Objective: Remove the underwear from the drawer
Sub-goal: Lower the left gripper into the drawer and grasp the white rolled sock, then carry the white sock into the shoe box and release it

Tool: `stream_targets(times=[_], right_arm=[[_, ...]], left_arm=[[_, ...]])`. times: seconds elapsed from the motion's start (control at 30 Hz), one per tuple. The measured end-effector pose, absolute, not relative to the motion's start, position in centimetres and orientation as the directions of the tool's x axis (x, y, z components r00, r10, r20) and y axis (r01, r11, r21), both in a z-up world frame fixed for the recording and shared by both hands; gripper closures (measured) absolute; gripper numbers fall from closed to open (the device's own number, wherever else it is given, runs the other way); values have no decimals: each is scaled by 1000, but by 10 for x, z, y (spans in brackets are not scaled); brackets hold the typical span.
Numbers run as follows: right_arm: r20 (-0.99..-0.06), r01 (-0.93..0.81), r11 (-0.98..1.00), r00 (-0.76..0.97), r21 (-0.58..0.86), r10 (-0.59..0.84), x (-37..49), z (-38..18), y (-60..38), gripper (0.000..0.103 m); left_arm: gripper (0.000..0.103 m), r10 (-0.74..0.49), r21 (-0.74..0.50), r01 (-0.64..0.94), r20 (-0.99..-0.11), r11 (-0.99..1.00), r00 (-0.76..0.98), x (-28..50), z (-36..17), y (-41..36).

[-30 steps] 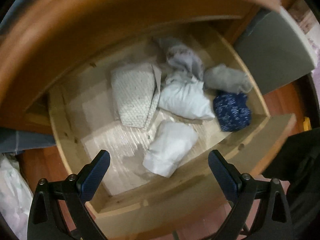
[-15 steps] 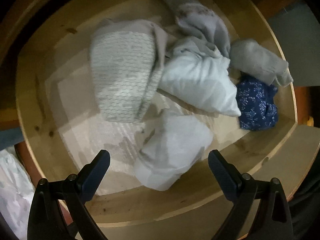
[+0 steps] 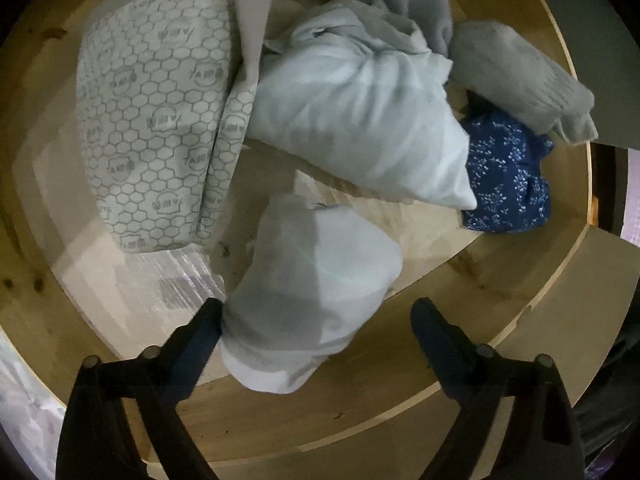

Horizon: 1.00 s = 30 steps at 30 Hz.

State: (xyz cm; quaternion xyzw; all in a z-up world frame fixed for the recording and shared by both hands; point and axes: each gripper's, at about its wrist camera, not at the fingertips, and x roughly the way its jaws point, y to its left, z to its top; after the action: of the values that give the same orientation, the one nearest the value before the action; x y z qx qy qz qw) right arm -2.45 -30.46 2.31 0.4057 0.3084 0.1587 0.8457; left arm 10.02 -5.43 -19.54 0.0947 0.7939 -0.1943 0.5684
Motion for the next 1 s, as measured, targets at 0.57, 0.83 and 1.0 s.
stream_targets(times=[0.57,0.83,1.0], right_arm=[[-419,35,612,759,790,498,-23,16,-311,85],[-463,70,630,742,774,486,-19,9,-311,85],[-492,81,649,725,756,482,-15,7,-306,85]], left_arm=[[61,-123,-91,457,-992,885,41,69,-128,-31],[61,-227,-121,401,-947,908,228,45,-70,4],[61,-277,-156,357,-907,921,317,28,-46,-7]])
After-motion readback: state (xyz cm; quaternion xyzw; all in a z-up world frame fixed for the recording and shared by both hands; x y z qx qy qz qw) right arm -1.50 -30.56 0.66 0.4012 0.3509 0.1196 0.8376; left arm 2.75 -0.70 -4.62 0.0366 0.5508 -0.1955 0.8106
